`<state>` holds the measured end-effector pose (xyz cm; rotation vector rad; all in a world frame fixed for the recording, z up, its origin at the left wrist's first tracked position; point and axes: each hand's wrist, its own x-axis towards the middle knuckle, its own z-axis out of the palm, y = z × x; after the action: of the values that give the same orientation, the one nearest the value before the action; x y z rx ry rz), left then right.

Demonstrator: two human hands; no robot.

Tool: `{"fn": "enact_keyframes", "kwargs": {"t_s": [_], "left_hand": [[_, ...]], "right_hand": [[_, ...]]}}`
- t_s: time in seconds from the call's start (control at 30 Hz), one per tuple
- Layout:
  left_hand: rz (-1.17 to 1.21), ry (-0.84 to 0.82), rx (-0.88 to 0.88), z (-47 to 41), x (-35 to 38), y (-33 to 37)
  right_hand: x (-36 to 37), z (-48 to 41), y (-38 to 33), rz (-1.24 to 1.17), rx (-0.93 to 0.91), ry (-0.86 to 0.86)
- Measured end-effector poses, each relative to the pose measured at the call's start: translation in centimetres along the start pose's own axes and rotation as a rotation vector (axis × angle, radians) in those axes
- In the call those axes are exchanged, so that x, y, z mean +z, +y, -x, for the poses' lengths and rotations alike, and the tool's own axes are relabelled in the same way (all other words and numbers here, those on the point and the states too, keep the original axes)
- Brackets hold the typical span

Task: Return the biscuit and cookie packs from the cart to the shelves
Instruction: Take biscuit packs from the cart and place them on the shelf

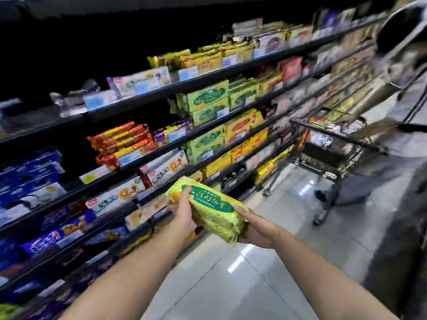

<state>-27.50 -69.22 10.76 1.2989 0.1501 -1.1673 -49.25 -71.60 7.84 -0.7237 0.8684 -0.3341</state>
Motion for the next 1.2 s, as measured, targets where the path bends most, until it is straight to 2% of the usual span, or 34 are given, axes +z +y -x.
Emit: {"fn": "enact_keyframes", "kwargs": {"t_s": [0.13, 0.4, 0.5, 0.6, 0.73, 0.83, 1.07, 1.2], "left_hand": [[-0.043, 0.064, 0.044, -0.9, 6.5, -3.5], [-0.185, -0.052, 0.126, -2.2, 18.4, -8.6], [-0.182, -0.145, 0.080, -2.9, 22.0, -9.1], [-0.259, -0.260, 0.091, -4.2, 24.7, -8.8], [-0.367, -0.333, 0.113, -5.5, 27.5, -7.6], [-0.432, -0.400, 0.135, -6.6, 29.7, -6.9], [-0.531, -0.253, 0.295, -11.2, 36.8, -4.0], [-0.641, -0.241, 0.417, -13.1, 39.6, -2.1]], "right_hand": [[-4.5, 0.8, -1.8, -0.092, 0.007, 0.184], [-16.3, 0.5, -8.4, -0.073, -0.094, 0.295], [-21.3, 0.4, -12.1, -0.050, -0.132, 0.286], [-25.9, -0.2, -16.1, -0.019, -0.157, 0.258], [-30.6, -2.2, -21.1, -0.041, -0.251, 0.225], [-32.1, -4.0, -24.5, -0.006, -0.279, 0.276], [-32.0, -8.9, -32.7, 0.187, -0.258, 0.299], [-32.0, -11.2, -36.8, 0.217, -0.238, 0.274]]}}
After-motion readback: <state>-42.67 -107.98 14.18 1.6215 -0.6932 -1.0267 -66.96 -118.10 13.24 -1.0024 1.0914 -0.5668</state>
